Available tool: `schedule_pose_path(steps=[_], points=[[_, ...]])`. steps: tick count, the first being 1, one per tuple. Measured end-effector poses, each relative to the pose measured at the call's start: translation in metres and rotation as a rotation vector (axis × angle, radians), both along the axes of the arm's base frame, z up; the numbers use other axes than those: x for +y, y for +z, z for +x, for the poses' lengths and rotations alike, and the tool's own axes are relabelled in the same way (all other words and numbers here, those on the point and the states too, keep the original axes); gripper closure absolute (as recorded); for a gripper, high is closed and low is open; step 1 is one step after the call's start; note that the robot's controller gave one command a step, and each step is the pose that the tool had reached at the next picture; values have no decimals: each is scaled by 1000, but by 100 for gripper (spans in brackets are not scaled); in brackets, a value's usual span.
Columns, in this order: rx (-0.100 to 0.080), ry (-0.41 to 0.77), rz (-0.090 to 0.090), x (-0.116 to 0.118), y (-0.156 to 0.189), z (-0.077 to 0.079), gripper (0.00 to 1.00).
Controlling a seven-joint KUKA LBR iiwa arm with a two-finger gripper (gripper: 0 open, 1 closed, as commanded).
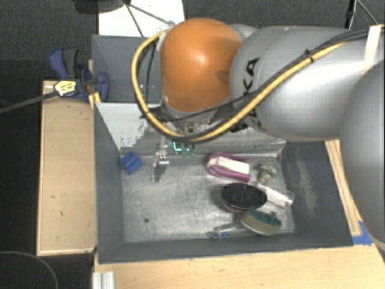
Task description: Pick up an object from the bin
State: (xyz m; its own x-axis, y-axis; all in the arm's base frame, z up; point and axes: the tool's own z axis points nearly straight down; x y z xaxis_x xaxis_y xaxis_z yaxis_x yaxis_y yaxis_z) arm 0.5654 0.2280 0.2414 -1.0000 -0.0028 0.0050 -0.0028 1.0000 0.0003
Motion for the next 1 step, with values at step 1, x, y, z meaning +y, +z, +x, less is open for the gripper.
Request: schedule_pose_path(steps=[1], points=[[-24, -82, 8, 15, -150, 28, 0]])
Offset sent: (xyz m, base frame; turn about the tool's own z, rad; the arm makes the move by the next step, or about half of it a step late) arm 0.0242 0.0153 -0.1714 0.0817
